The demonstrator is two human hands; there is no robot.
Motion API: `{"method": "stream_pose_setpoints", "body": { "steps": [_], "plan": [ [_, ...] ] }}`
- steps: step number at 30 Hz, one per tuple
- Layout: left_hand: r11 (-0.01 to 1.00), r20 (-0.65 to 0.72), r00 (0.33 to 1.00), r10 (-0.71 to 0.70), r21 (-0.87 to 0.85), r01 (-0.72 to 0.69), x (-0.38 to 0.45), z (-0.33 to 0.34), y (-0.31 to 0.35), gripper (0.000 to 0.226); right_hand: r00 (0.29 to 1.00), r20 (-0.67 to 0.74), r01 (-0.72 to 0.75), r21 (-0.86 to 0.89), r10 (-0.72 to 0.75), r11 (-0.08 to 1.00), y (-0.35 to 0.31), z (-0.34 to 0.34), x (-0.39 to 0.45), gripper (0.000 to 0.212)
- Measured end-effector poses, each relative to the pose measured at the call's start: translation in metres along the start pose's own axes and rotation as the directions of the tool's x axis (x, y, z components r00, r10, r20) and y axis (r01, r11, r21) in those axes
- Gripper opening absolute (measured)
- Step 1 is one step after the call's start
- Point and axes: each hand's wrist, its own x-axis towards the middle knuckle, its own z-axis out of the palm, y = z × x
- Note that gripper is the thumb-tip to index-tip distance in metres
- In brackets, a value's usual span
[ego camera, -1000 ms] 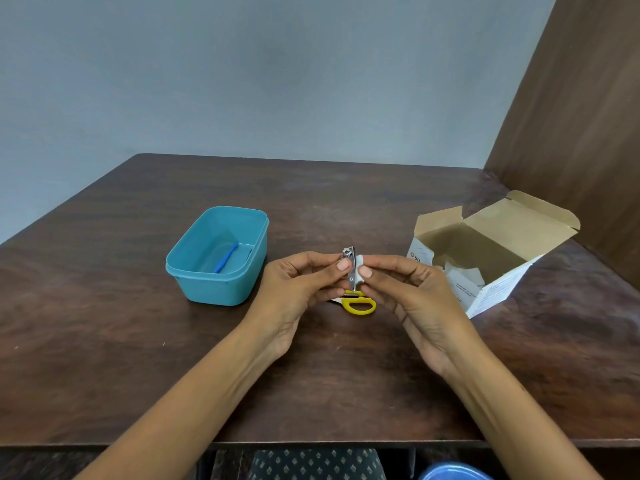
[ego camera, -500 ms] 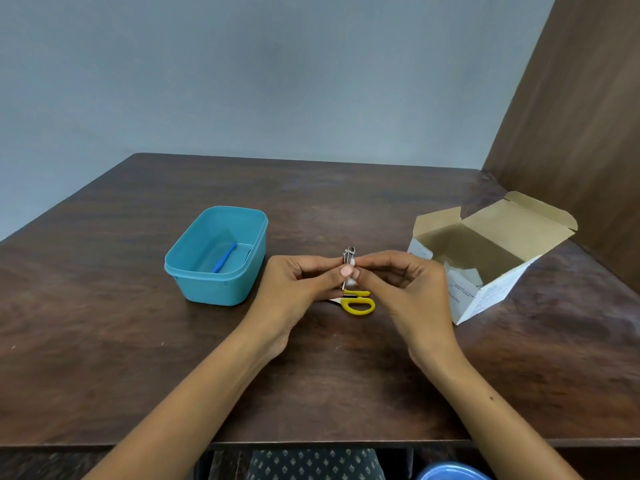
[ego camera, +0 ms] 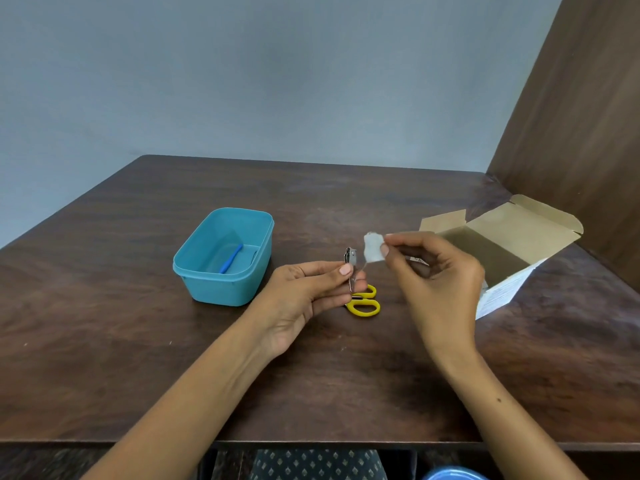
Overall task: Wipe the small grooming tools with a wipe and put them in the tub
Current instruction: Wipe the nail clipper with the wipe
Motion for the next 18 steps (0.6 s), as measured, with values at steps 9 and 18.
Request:
{"method": "stream_pose_setpoints", "body": {
  "steps": [9, 18],
  "plan": [
    [0.997, 0.028, 0.999, -0.032, -0.067, 0.034, 0.000, 0.000, 0.002, 0.019, 0.978, 0.209, 0.024, -0.069, -0.009, 0.997, 0.005, -0.001, -0.005, 0.016],
    [1.000, -0.022, 1.000, 0.013, -0.003, -0.013, -0.001, -0.001, 0.000, 0.016, 0.894, 0.391, -0.270, 0.079, 0.219, 0.960, -0.003, 0.002, -0.005, 0.027]
  ]
}}
